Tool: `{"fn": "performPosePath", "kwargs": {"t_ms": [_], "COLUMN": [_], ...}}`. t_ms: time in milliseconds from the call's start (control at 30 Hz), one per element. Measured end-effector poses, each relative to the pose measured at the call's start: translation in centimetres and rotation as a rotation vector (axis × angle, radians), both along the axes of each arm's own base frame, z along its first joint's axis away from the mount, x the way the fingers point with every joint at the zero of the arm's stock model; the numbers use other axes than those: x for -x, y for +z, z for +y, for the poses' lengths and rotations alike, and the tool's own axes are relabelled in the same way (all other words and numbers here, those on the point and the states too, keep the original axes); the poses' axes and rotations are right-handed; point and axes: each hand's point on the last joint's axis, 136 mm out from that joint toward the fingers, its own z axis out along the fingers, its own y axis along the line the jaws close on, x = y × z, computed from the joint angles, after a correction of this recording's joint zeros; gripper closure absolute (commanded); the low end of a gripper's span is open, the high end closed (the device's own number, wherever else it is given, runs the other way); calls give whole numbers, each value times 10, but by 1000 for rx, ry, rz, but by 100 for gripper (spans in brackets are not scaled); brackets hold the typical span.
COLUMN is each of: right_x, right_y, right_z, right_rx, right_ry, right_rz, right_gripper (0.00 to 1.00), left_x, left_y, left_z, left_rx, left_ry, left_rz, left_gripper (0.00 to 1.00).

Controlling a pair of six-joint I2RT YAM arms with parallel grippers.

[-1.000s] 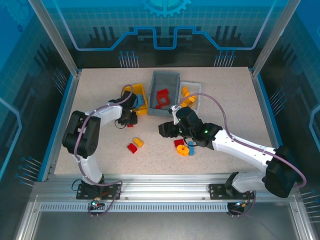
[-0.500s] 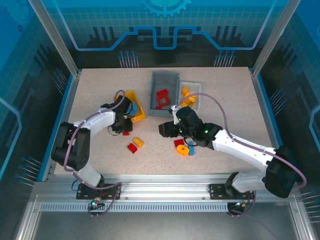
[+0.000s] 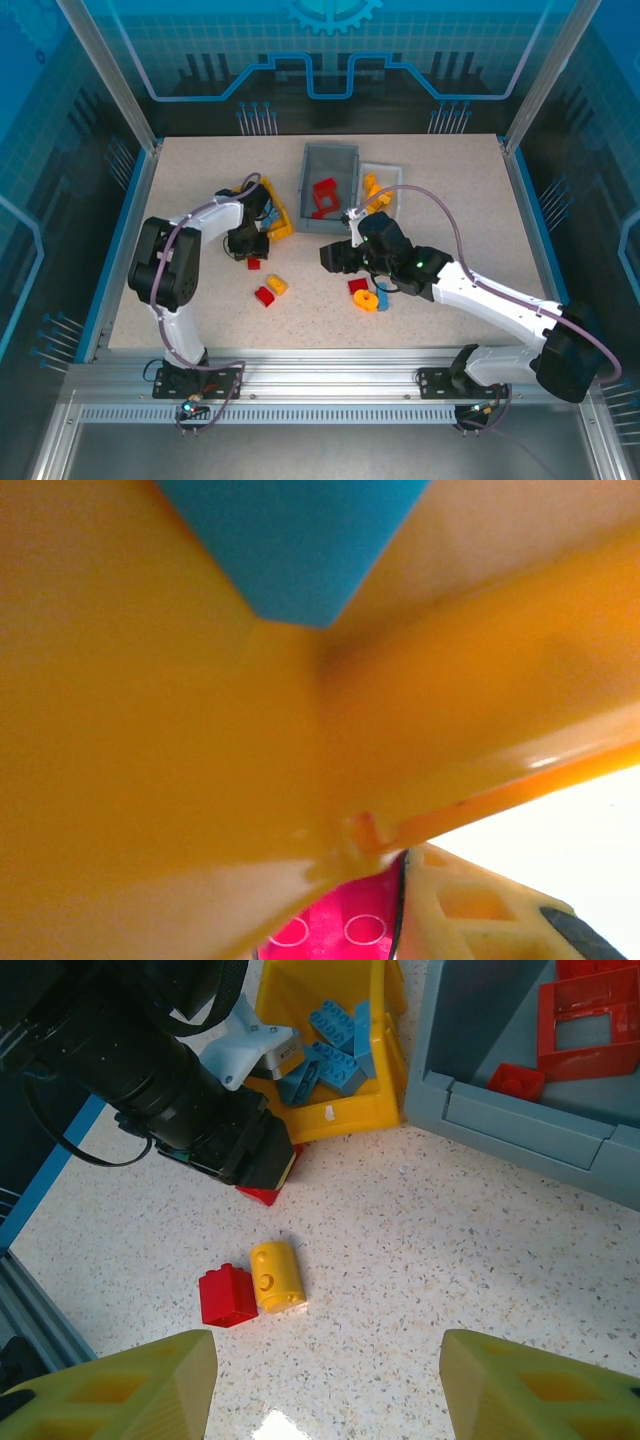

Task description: Sort the legos into containers by color

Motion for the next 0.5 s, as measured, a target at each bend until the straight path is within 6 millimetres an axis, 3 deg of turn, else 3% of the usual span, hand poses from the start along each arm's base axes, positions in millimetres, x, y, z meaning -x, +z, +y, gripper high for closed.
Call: {"fn": "performPosePath", "kwargs": {"t_ms": [133, 333, 500], "right_x": [0, 0, 1], "right_y": [0, 0, -1], "right_z": [0, 0, 0], "right_rx": [-1, -3, -3], "right_ry": [2, 1, 0], "right_rz": [2, 3, 4], "right_gripper": [39, 39, 38], "left_x": [10, 10, 28], "left_y": [3, 6, 5], "left_z": [1, -5, 2], "left_rx": [4, 77, 44], "left_ry": [-27, -61, -72], "left_rz": [74, 152, 237], "left_gripper": [85, 85, 85]}}
